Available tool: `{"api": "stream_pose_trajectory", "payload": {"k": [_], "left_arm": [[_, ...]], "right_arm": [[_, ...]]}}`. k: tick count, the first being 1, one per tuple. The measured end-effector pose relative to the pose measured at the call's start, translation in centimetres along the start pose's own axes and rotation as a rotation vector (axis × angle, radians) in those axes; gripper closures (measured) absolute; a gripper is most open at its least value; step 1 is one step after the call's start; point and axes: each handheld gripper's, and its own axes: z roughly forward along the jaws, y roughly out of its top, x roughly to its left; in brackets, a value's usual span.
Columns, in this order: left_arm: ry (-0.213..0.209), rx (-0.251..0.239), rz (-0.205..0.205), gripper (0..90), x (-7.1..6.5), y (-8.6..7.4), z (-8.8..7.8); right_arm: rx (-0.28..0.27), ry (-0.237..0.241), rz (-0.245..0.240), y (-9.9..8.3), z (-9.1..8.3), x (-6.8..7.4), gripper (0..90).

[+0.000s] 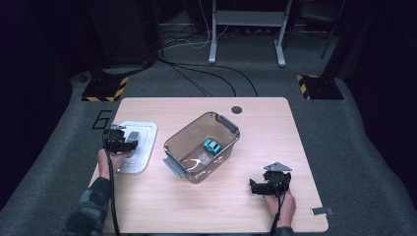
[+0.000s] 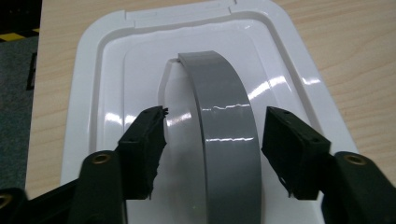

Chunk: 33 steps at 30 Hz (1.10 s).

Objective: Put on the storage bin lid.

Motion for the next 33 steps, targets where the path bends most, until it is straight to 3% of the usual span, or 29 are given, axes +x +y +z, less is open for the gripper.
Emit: {"api": "stream_pose_trajectory", "payload": {"k": [4,7,10,21,33], "left_arm": [[-0.002,-0.024,-0.019,53.8,0.1,-0.2,0.4],[-0.012,-0.037,-0.007,63.6,0.0,-0.3,0.4],[-0.023,-0.063,-0.023,65.1,0.0,-0.5,0.4],[-0.055,-0.088,0.017,67.0,-0.2,-0.2,-0.4],[-0.120,-0.099,0.071,66.9,-0.8,1.9,-2.5]], "right_arm": [[0.000,0.000,0.001,0.0,0.0,0.0,0.0],[0.000,0.000,0.000,0.0,0.0,0.0,0.0],[0.000,0.000,0.001,0.0,0.0,0.0,0.0],[0.000,0.000,-0.001,0.0,0.0,0.0,0.0],[0.000,0.000,-0.001,0.0,0.0,0.0,0.0]]}}
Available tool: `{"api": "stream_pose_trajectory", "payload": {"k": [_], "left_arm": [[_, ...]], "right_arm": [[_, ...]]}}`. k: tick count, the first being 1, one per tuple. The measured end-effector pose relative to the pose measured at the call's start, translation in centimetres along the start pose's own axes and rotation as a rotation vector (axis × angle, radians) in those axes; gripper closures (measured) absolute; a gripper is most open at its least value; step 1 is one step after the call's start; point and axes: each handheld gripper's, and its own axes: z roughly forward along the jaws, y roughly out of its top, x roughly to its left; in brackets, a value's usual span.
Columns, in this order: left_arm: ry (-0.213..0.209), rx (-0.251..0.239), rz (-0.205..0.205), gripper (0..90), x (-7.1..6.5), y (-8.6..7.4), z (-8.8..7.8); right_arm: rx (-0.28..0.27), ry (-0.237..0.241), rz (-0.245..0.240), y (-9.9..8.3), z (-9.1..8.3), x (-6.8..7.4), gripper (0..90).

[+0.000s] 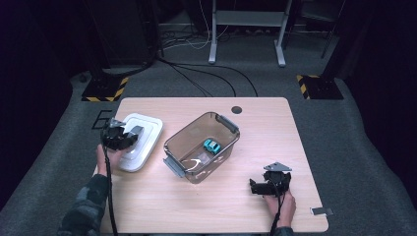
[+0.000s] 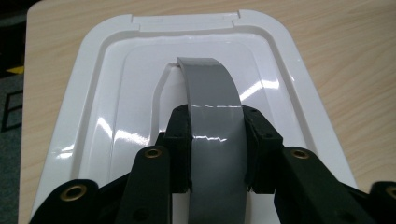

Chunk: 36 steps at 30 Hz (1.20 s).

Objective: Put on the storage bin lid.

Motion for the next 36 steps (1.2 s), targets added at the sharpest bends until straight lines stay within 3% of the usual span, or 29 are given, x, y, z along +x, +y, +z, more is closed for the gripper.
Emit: {"api": "stream_pose_trajectory", "payload": {"k": [2,23,36], "left_arm": [[-0.011,-0.008,-0.012,66.9,-0.1,0.4,-0.2],[-0.057,-0.030,0.072,66.9,-1.5,4.8,-2.9],[-0.090,-0.061,0.091,67.0,-1.9,7.4,-4.8]], "right_arm": [[0.000,0.000,0.000,0.0,0.0,0.0,0.0],[0.000,0.000,0.000,0.0,0.0,0.0,0.0],[0.000,0.000,0.000,0.0,0.0,0.0,0.0]]}}
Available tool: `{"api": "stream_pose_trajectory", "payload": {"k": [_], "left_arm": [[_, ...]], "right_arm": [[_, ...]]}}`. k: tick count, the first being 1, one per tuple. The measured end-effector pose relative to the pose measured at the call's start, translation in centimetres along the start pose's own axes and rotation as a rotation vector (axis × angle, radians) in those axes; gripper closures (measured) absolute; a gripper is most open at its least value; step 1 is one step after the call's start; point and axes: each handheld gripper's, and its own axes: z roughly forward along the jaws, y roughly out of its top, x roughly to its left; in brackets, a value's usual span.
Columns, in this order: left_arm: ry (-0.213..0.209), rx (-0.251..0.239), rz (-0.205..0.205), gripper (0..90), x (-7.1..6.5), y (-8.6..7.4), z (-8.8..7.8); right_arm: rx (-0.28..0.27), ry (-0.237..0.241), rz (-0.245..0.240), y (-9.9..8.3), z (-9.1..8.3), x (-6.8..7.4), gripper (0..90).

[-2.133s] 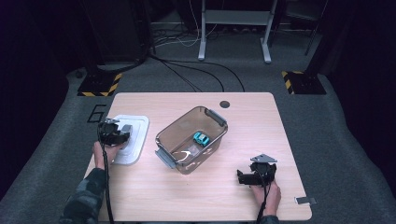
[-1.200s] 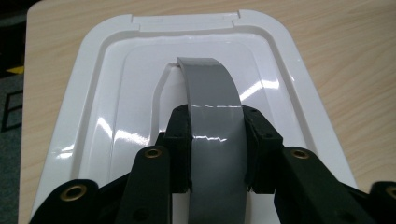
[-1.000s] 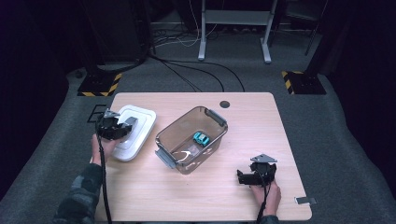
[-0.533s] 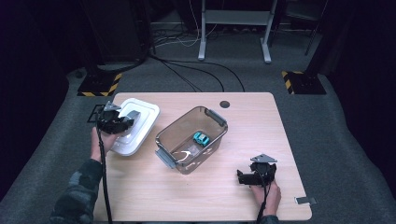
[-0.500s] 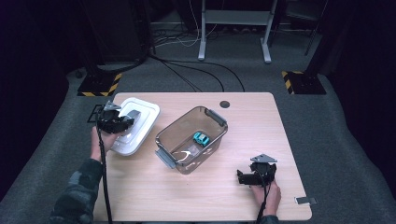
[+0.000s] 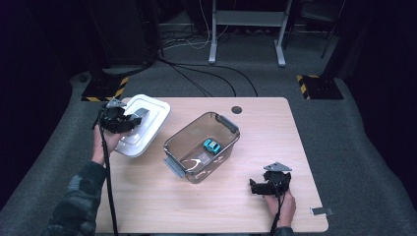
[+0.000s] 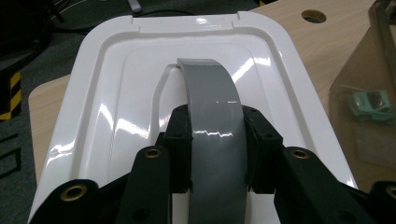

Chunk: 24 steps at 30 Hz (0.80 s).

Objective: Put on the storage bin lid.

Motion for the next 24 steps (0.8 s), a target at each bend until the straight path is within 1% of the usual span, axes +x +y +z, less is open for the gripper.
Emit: {"api": "stream_pose_trajectory", "payload": {"k": [3,5,10,12,23,24], "left_arm": [[-0.010,-0.010,0.011,66.9,-0.3,0.7,-0.4],[-0.024,-0.011,0.015,66.9,-0.6,1.1,-0.6],[-0.033,-0.027,0.029,66.9,-1.2,2.0,-1.1],[-0.046,-0.024,0.032,66.9,-1.4,2.4,-1.3],[-0.090,-0.047,0.056,66.9,-3.6,4.2,-2.3],[-0.097,-0.052,0.053,66.9,-3.8,4.3,-2.3]], "right_arm": [[0.000,0.000,0.000,0.0,0.0,0.0,0.0],[0.000,0.000,0.000,0.0,0.0,0.0,0.0],[0.000,0.000,0.000,0.0,0.0,0.0,0.0],[0.000,0.000,0.001,0.0,0.0,0.0,0.0],[0.000,0.000,0.001,0.0,0.0,0.0,0.0],[0.000,0.000,0.000,0.0,0.0,0.0,0.0]]}}
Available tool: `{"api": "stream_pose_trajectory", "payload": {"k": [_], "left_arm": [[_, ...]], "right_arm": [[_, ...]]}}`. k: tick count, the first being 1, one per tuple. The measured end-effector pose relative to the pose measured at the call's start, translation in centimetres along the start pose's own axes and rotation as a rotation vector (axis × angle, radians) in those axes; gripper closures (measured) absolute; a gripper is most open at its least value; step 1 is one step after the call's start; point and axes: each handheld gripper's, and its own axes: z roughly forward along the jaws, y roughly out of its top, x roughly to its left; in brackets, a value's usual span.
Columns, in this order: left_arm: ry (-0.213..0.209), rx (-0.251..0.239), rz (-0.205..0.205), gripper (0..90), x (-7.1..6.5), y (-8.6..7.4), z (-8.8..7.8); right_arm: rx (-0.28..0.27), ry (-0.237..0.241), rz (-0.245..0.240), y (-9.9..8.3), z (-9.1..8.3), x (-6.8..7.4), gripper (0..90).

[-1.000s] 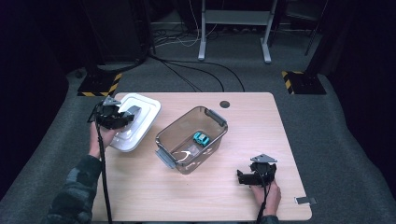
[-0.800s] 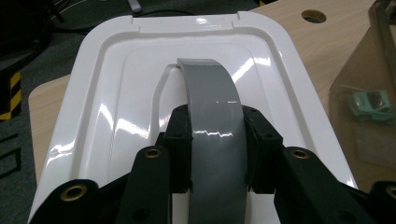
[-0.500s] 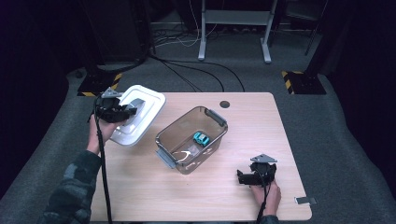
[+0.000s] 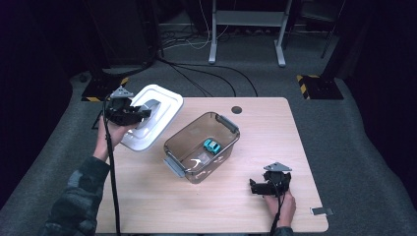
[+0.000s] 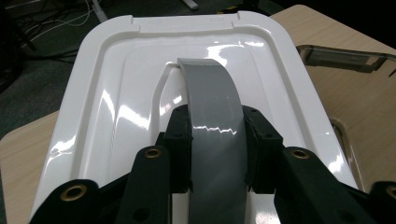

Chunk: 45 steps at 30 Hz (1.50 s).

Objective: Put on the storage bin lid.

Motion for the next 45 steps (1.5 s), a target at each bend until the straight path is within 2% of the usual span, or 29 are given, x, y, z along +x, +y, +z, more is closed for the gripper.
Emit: {"api": "stream_pose_trajectory", "payload": {"k": [1,15,33,45], "left_arm": [[-0.013,0.002,-0.002,66.9,-0.2,0.2,-0.1],[-0.035,0.003,0.017,66.9,-2.9,1.6,0.4],[-0.090,0.017,0.078,66.9,-5.9,2.6,1.5],[-0.134,0.026,0.089,66.9,-8.1,2.8,2.8]], "right_arm": [[0.000,0.000,0.001,0.0,0.0,0.0,0.0],[-0.002,-0.003,0.004,0.0,0.0,0.0,0.0],[-0.002,-0.001,0.009,0.0,0.0,0.0,0.1],[-0.004,-0.001,0.005,0.0,0.0,0.0,0.3]]}}
